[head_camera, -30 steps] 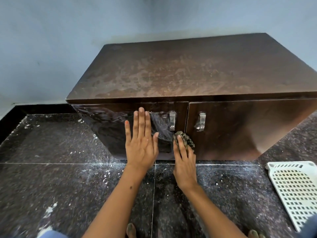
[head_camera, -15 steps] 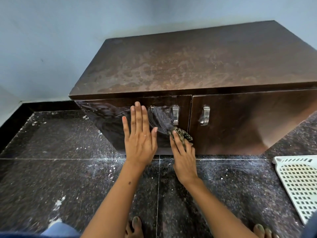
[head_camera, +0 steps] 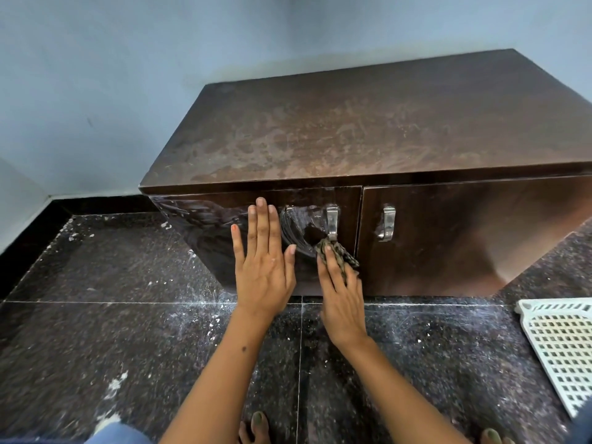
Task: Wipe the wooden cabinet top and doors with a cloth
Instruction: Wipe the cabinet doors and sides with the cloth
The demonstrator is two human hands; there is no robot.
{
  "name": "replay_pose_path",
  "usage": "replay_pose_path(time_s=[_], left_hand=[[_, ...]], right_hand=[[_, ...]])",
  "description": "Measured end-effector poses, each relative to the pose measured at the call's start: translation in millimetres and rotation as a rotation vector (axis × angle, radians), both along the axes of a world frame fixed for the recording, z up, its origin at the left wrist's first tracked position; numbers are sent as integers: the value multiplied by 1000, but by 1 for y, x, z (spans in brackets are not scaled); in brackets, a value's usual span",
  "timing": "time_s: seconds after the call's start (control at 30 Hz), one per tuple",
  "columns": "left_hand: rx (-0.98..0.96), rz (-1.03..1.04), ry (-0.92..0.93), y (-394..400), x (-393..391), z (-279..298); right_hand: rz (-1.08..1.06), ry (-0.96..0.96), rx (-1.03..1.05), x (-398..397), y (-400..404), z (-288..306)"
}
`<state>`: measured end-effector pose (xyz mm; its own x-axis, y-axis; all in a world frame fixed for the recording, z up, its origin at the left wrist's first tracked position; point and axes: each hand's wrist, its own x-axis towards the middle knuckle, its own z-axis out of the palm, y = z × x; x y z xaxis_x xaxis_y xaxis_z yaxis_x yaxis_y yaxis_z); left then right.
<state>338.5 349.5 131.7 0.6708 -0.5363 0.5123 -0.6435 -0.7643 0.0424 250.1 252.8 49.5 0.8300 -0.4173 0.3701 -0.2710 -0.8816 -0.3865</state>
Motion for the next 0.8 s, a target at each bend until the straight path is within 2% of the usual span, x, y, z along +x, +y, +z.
replay_pose_path(time_s=[0.1,0.2,0.4,0.5,0.67,0.8], left_hand=[[0,-3,17,0,-1,1],[-6,-7,40,-1,-2,3],[22,-7,35,4,-1,3],[35,-12,46,4,-1,5],[11,-24,96,5,-5,9],[-49,-92,197,5,-6,11]], right_hand=[[52,-47,41,8,12,14],[147,-152,-14,22,12,37],[38,-317,19,33,22,62],[21,-305,41,32,24,61],[75,-176,110,19,26,47],[94,-248,63,27,25,69]])
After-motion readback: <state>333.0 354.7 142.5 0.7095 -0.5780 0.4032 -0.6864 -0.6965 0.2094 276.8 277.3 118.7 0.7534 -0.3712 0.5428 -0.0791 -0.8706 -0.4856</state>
